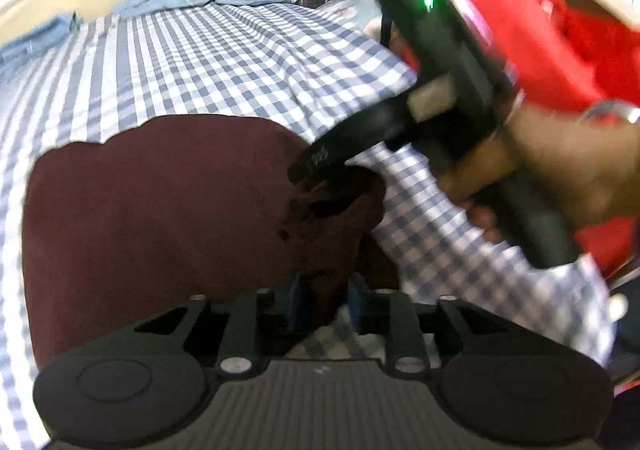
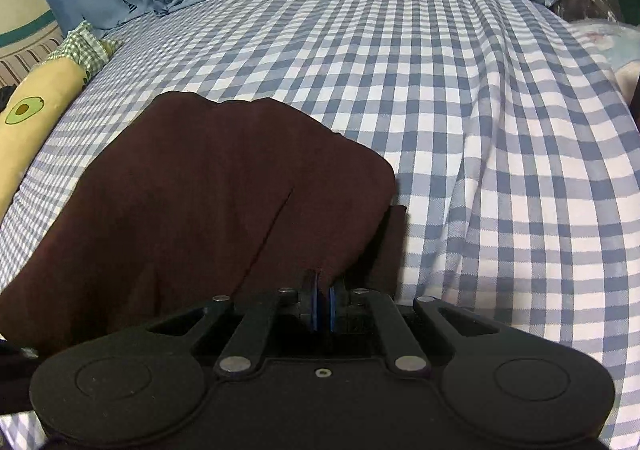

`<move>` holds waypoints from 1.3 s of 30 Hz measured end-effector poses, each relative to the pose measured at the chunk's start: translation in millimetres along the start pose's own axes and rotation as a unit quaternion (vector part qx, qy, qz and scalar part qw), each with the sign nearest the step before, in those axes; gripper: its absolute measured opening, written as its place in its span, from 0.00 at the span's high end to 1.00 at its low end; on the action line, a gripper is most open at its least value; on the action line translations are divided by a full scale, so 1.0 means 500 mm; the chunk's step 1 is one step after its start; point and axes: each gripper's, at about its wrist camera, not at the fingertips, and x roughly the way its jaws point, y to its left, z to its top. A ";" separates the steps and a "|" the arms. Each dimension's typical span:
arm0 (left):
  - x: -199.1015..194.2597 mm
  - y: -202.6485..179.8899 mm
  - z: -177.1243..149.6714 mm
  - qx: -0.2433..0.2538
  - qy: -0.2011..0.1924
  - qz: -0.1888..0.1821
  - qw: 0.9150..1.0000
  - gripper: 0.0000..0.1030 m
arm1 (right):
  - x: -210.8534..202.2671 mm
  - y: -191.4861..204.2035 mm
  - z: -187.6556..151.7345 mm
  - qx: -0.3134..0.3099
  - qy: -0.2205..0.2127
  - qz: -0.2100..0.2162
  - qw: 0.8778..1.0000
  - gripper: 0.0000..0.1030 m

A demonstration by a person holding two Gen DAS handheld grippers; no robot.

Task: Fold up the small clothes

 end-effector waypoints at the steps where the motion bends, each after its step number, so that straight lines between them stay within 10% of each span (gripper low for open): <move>1: -0.017 0.007 0.000 -0.011 -0.007 -0.003 1.000 0.51 | 0.002 0.000 0.000 0.002 -0.001 -0.003 1.000 0.96; 14: -0.168 0.193 -0.037 -0.185 -0.054 0.114 0.975 0.24 | -0.004 0.008 -0.023 0.014 -0.025 -0.035 0.999 0.86; 20: -0.138 0.295 -0.083 -0.273 -0.018 0.081 0.958 0.22 | -0.026 0.027 -0.048 -0.009 -0.042 -0.076 0.996 0.71; 25: -0.104 0.300 -0.105 -0.267 0.016 0.087 0.960 0.19 | -0.067 0.028 -0.071 0.023 -0.069 -0.073 0.995 0.24; 39: -0.023 0.271 -0.139 -0.249 0.074 0.118 0.958 0.16 | -0.028 0.027 -0.143 0.035 -0.015 -0.124 0.992 0.02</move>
